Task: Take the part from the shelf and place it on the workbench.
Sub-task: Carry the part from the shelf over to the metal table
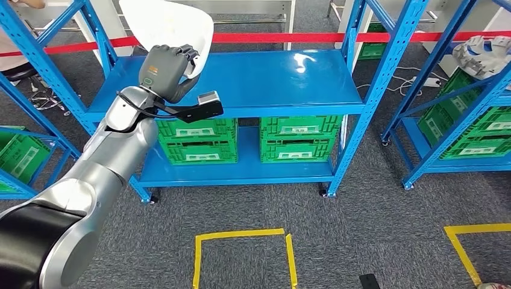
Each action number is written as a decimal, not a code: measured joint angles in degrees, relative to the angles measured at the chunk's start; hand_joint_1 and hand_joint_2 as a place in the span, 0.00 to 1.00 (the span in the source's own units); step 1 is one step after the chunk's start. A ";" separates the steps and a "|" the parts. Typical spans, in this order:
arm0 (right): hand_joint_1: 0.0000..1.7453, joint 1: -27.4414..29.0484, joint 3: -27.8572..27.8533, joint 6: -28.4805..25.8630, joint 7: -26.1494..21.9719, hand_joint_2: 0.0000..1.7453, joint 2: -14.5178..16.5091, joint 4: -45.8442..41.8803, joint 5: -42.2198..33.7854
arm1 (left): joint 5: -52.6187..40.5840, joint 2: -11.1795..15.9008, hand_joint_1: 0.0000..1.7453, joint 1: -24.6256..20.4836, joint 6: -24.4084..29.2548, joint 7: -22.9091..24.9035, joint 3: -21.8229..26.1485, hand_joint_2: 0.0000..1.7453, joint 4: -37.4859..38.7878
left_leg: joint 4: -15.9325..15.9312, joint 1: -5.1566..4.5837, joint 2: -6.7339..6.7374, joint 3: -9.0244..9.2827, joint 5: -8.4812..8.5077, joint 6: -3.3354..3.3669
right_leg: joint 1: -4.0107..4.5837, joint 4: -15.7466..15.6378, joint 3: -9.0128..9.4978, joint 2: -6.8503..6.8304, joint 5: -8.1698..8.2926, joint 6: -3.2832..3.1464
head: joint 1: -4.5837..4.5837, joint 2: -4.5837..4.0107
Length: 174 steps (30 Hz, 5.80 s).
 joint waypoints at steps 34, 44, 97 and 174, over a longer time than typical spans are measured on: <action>0.00 -0.36 -0.01 -0.33 0.00 0.00 -0.05 0.00 0.15 | 0.86 1.61 1.00 0.23 0.17 -0.72 -0.90 1.00 0.25 | -0.12 0.09 0.01 -9.65 9.37 -2.25 | 0.45 -0.44 7.11 -0.02 -5.61 -1.92 | 0.43 0.00; 0.00 -0.31 -0.02 -2.10 -1.00 0.00 0.20 0.00 -0.02 | 1.34 2.16 1.00 0.18 -0.57 -1.07 -1.61 1.00 0.15 | -3.60 0.25 -0.32 -7.84 10.39 -0.36 | 0.13 -1.50 8.01 -0.24 -5.64 -0.41 | 0.43 0.00; 0.00 -2.32 -2.60 -2.94 -1.27 0.00 -1.16 0.11 -3.02 | 12.34 1.97 1.00 -5.76 -13.13 -14.15 -4.28 1.00 -8.70 | 14.45 0.90 0.06 -14.20 1.29 -3.41 | -0.77 0.48 7.08 -4.25 -6.02 -1.47 | -0.96 0.00; 0.00 -0.60 -4.87 -2.91 -3.51 0.00 -1.39 0.15 -3.19 | 36.95 7.57 1.00 -3.81 -28.58 -8.08 -26.47 1.00 -39.00 | 1.51 0.07 -5.32 -5.75 4.11 0.85 | 0.19 9.41 1.99 0.36 -8.00 0.80 | -0.36 0.00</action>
